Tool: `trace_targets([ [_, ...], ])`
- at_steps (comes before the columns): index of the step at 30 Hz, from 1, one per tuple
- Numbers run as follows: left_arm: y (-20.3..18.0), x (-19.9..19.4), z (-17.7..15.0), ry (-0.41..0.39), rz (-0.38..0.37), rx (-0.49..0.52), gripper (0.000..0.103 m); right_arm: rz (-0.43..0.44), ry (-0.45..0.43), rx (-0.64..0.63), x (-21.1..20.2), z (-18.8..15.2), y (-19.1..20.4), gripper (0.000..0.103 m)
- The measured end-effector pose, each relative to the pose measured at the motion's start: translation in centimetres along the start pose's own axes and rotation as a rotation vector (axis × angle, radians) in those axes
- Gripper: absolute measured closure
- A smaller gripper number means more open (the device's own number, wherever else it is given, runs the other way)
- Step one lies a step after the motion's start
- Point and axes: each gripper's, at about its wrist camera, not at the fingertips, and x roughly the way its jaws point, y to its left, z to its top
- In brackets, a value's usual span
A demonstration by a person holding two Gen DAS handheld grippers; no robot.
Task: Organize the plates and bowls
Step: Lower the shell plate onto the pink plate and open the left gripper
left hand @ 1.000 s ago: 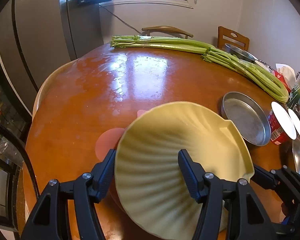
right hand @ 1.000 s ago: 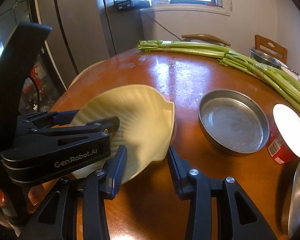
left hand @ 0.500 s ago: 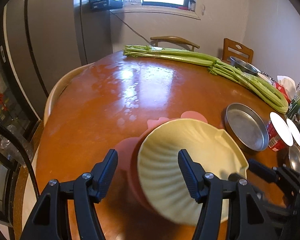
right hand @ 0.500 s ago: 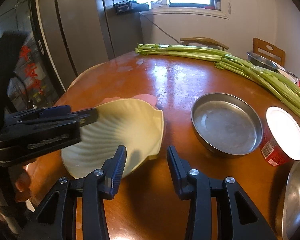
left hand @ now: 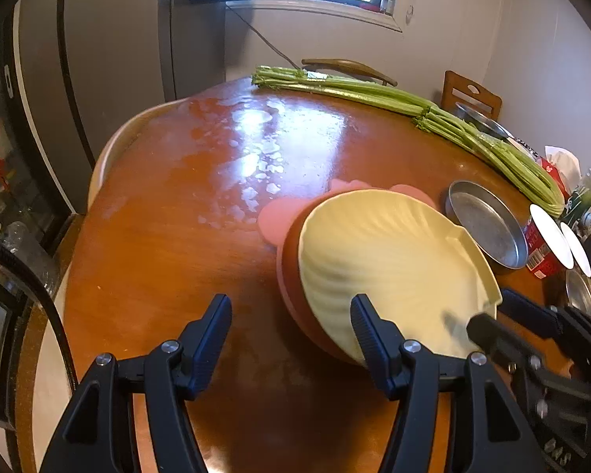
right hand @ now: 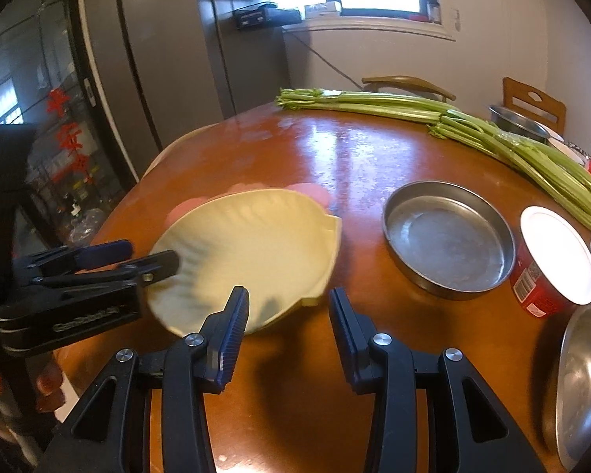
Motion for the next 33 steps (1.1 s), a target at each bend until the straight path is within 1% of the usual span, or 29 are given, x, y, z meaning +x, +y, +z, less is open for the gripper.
trace_targets([
  [3,0.0,0.8,0.1,0.013,-0.012,0.0,0.041,0.021,0.011,0.004,0.1,-0.1,0.3,0.059],
  [6,0.2,1.2,0.4,0.02,-0.035,-0.012,0.041,0.017,0.007,0.0,0.1,-0.1,0.5,0.059],
  [17,-0.2,2.1,1.5,0.023,-0.033,-0.009,0.041,0.022,0.018,0.025,1.0,0.4,-0.1,0.059],
  [25,-0.2,1.7,1.3,0.014,-0.022,-0.013,0.041,0.031,0.014,0.028,1.0,0.4,-0.4,0.059],
  [33,-0.4,0.5,1.3,-0.008,-0.017,-0.006,0.041,0.028,0.0,0.038,0.5,0.4,-0.8,0.059],
])
